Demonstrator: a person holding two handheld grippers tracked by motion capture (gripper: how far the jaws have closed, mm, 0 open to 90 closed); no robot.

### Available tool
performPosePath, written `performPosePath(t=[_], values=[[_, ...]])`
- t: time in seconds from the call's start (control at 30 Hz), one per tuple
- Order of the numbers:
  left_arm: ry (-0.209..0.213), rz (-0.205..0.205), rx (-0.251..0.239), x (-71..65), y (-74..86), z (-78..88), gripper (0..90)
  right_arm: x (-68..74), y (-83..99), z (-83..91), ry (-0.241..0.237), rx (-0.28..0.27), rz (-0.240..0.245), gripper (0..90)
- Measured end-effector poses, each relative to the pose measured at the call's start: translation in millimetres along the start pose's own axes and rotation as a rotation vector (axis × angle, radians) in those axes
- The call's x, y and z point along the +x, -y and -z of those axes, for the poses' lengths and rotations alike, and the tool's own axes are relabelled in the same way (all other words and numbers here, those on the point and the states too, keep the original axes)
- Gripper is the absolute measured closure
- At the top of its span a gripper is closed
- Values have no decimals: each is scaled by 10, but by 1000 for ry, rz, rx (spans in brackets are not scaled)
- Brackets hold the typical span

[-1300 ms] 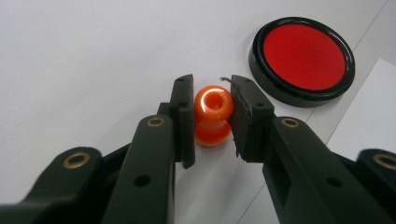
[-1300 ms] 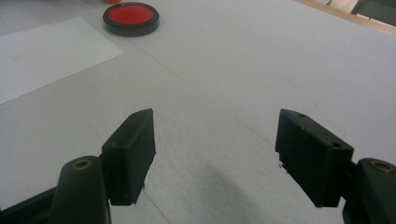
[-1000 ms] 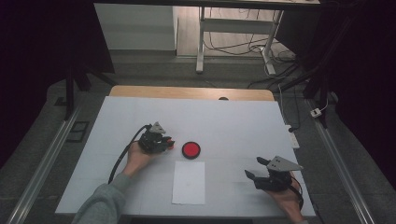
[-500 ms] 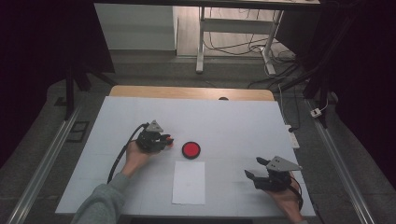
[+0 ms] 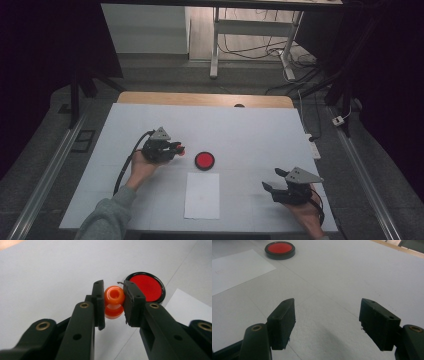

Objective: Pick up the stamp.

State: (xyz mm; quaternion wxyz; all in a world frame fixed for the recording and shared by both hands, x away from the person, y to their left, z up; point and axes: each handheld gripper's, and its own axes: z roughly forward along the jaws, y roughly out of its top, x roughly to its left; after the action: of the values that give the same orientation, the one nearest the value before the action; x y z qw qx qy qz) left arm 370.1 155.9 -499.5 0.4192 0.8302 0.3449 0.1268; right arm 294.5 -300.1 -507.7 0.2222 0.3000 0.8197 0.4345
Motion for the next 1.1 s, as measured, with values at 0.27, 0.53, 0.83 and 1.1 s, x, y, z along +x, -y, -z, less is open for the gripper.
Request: performPosePath(t=[0.27, 0.53, 0.83, 1.1], values=[[9, 9, -24, -14, -5, 117, 718, 3, -3, -2, -2, 1, 1, 286], [31, 15, -56, -64, -16, 228, 717, 0, -7, 6, 3, -4, -3, 284], [60, -4, -100, -162, -56, 353, 718, 2, -10, 2, 3, 0, 2, 285], [96, -14, -123, -251, -90, 411, 718, 6, -13, -1, 3, 3, 4, 287]])
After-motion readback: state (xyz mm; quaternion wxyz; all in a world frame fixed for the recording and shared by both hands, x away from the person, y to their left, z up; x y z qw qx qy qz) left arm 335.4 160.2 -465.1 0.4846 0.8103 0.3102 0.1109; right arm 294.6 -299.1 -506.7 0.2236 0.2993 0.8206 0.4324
